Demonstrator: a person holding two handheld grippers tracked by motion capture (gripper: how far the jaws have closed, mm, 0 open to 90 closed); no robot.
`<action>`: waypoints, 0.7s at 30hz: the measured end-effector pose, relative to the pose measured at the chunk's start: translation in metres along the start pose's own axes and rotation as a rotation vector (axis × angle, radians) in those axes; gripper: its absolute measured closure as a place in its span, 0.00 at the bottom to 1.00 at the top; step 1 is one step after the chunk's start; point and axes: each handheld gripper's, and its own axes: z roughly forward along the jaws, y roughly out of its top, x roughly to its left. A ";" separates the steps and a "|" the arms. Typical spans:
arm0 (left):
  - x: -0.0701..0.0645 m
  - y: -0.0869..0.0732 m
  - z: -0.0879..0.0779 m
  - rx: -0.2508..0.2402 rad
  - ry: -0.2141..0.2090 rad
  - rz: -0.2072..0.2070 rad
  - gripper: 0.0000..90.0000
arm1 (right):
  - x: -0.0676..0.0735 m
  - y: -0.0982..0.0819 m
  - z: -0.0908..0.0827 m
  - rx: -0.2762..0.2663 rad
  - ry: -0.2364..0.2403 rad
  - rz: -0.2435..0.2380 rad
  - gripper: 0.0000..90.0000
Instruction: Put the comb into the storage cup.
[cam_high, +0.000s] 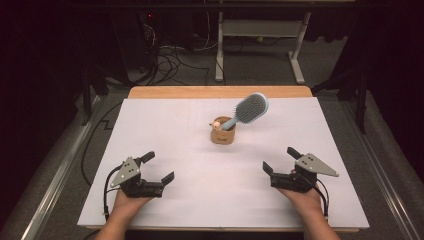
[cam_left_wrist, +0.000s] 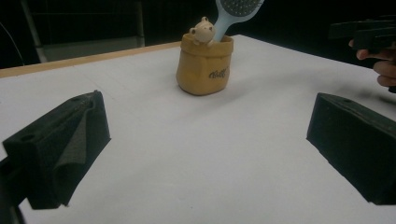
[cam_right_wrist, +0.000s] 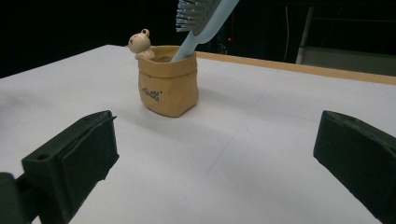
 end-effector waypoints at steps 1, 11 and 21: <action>0.000 0.000 0.000 0.001 0.000 0.001 0.00 | -0.001 -0.001 -0.004 -0.001 -0.003 0.002 0.00; -0.004 -0.003 -0.003 0.017 0.002 0.016 0.00 | -0.013 -0.016 -0.042 -0.043 -0.036 0.011 0.00; -0.007 -0.009 0.001 0.046 0.001 0.032 0.00 | -0.020 -0.015 -0.043 -0.082 -0.035 0.029 0.00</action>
